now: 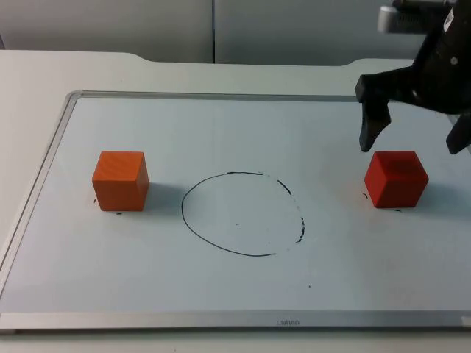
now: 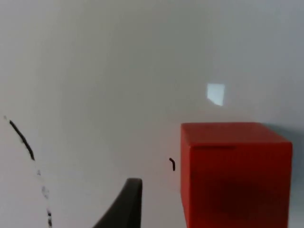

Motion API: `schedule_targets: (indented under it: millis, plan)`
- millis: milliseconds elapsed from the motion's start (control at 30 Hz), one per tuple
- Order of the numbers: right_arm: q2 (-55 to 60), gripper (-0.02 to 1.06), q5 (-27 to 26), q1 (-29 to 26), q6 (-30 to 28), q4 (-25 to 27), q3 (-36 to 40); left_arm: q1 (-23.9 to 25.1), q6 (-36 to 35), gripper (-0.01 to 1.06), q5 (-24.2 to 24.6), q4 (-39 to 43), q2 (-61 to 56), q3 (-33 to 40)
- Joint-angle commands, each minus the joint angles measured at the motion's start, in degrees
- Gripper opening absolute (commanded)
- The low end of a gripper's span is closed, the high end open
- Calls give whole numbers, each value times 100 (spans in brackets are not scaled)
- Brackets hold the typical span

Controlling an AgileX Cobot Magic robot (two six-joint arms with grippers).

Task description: Pick up one cube with the left hand and another cube with the right hand. First place the cube in the right hand at the target position, then stack the cube in the left hand on top.

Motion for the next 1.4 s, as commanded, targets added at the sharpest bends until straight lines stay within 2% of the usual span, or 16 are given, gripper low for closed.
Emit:
schedule_targets:
  millis: [0, 267, 433, 500, 533, 567, 600, 700, 733, 767, 833, 867, 900, 1067, 1167, 1367]
  plan:
    - [114, 98, -118, 16, 35, 62, 39, 9, 0, 99, -20, 8, -25, 16]
    - [638, 97, -234, 16, 23, 309, 39, 9, 0, 99, -20, 8, -25, 16]
    - [675, 90, -443, 16, 59, 309, 39, 9, 0, 99, -20, 8, -25, 16]
    - [675, 81, -477, 16, 86, 309, 39, 9, 0, 99, -20, 8, -25, 16]
    - [675, 73, -477, 16, 154, 309, 39, 9, 0, 99, -20, 8, -25, 16]
    - [675, 73, -477, 16, 154, 309, 39, 9, 0, 99, -20, 8, -25, 16]
    - [675, 68, -466, 16, 196, 309, 39, 9, 0, 99, -20, 8, -25, 16]
    - [675, 46, -456, 16, 360, 180, 39, 9, 0, 99, -20, 8, -25, 16]
    - [675, 46, -456, 16, 360, 180, 39, 9, 0, 99, -20, 8, -25, 16]
    - [675, 39, -444, 16, 386, 132, 39, 9, 0, 99, -20, 8, -25, 16]
    - [650, 11, -410, 16, 284, 4, 39, 9, 0, 99, -20, 8, -25, 16]
    - [650, 11, -410, 16, 284, 4, 39, 9, 0, 99, -20, 8, -25, 16]
    - [615, 0, -395, 16, 149, -5, 39, 9, 0, 99, -20, 8, -25, 16]
    - [195, 0, -146, 16, -74, -189, 17, 9, 0, 99, -20, 8, -25, 16]
    - [-253, 0, 109, 16, -441, -245, 12, 9, 0, 99, -20, 8, -25, 16]
    - [-1659, 0, 650, 16, -882, -528, 12, 9, 0, 99, -20, 8, -25, 16]
